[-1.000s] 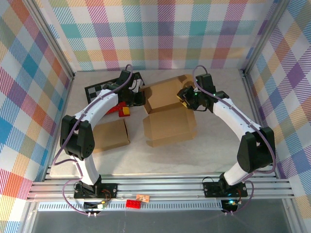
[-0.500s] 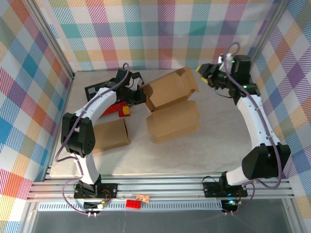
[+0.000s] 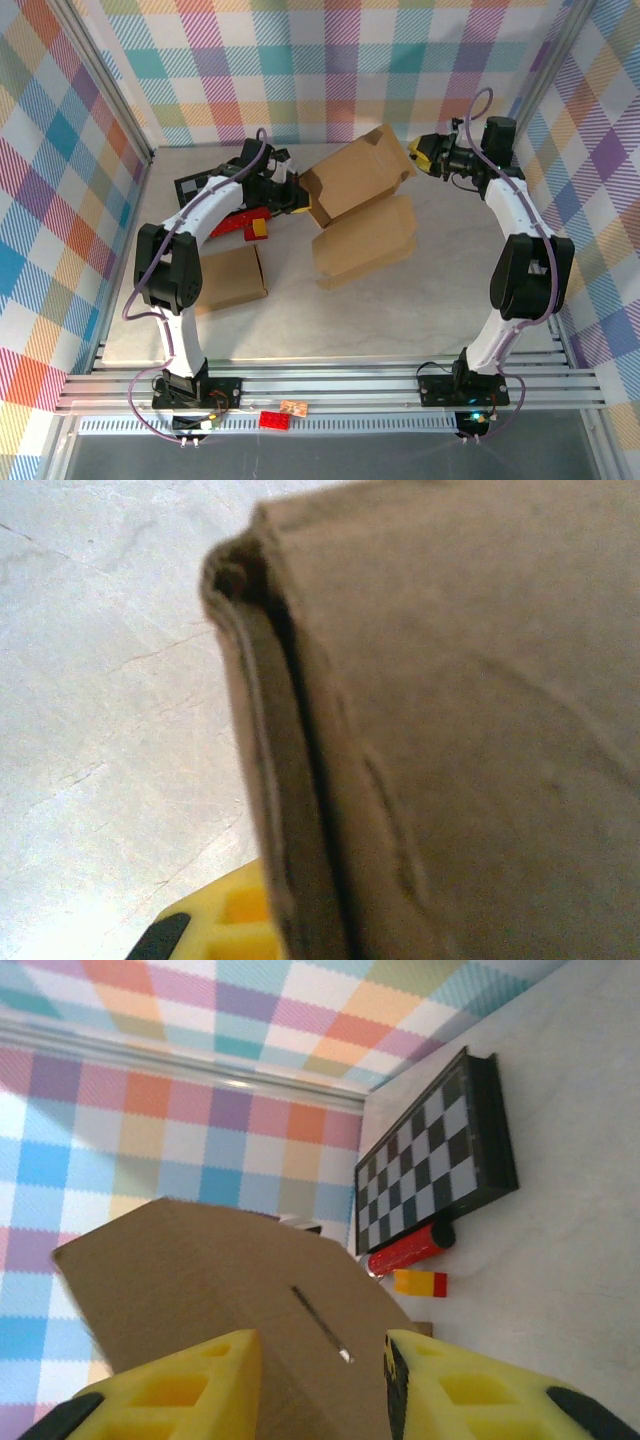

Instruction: Fold the paper box

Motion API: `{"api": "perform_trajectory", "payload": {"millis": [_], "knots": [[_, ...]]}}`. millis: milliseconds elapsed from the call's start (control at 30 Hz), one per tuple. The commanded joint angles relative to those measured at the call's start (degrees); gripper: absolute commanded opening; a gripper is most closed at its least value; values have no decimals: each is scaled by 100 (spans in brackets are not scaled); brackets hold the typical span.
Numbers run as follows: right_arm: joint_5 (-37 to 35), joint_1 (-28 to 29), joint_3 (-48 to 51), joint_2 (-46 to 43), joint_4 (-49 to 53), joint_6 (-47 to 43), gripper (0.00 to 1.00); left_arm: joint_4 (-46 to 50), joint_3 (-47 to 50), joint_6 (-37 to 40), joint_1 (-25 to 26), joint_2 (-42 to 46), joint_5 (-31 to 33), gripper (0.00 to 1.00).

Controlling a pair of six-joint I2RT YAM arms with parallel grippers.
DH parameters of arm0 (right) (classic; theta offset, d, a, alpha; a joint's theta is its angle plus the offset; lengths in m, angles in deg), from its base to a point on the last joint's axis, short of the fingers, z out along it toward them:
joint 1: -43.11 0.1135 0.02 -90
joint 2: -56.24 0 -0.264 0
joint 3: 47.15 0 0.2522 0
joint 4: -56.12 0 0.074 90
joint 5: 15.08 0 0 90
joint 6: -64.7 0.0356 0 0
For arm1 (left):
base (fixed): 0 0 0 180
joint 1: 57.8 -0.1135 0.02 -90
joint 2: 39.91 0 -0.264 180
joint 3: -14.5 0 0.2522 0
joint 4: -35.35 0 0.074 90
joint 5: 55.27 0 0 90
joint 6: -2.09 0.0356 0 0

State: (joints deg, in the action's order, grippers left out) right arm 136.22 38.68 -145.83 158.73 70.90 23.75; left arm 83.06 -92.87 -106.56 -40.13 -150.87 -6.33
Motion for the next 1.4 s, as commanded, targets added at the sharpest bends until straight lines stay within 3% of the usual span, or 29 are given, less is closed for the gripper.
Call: {"api": "perform_trajectory", "payload": {"millis": [0, 433, 733, 1100, 1367], "knots": [[508, 101, -14, -82, -552, 51, 38, 41, -167, -32, -53, -79, -271, 0], [267, 496, -114, -237, 460, -870, 37, 85, -286, -38, -53, -223, -260, 0], [-531, 827, -590, -380, 1981, -2196, 37, 124, -323, -22, -54, -238, -261, 0], [-2524, 1406, -1150, -483, 3434, -3624, 39, 399, -360, 163, -46, -105, -81, 0], [-4006, 1929, -1305, -476, 3869, -4298, 42, 573, -351, 304, -5, -10, 28, 0]]}}
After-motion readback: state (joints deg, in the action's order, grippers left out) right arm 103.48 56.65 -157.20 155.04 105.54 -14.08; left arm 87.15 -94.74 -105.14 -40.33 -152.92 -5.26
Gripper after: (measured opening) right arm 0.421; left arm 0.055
